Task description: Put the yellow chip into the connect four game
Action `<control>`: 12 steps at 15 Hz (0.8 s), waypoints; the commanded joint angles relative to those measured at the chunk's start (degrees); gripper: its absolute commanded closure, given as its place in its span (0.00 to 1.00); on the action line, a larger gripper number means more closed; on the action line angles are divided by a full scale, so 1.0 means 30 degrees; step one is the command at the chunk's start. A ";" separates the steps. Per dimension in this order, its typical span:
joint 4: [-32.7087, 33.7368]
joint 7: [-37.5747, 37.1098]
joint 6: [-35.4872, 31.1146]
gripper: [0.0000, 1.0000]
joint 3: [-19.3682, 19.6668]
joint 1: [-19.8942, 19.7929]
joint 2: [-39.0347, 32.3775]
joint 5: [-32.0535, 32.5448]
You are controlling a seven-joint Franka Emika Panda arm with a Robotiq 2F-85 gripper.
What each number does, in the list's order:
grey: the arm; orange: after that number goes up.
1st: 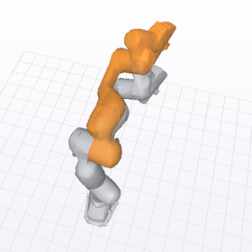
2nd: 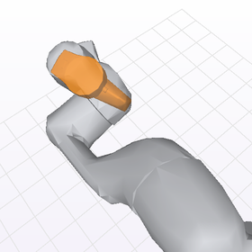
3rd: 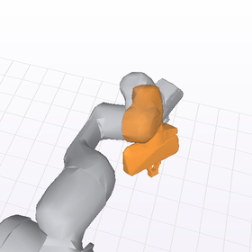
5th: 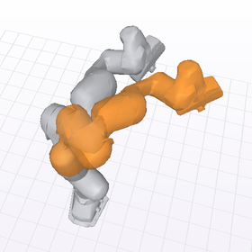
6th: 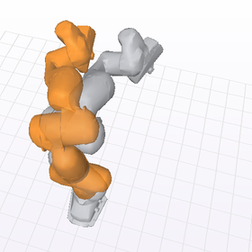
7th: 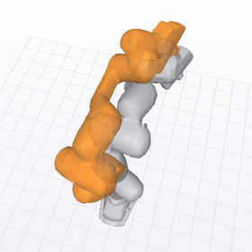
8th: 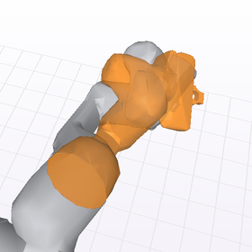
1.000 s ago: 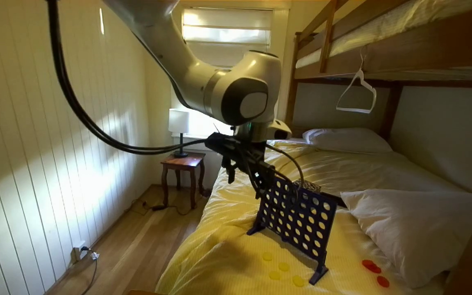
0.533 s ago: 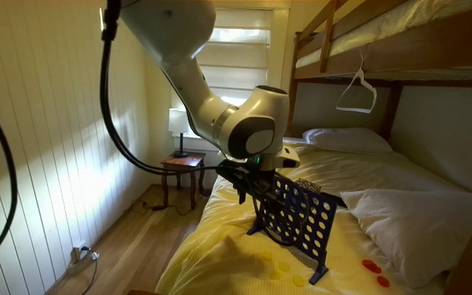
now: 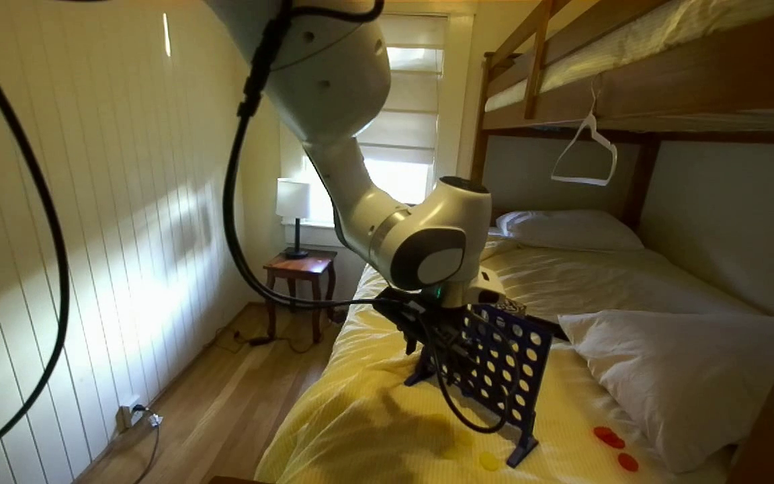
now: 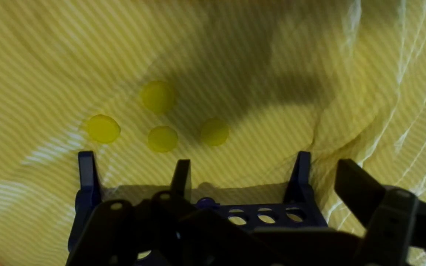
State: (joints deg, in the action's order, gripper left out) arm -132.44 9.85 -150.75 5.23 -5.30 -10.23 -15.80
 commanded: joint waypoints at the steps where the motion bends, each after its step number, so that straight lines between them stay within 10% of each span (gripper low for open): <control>1: 0.0088 -0.0142 0.0031 0.00 -0.0335 -0.0338 -0.0043 0.0159; 12: 0.1771 -0.1711 0.0810 0.00 -0.0407 -0.0169 -0.2447 0.0456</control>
State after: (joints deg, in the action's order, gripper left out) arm -130.78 7.52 -149.85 4.83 -5.39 -13.40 -15.61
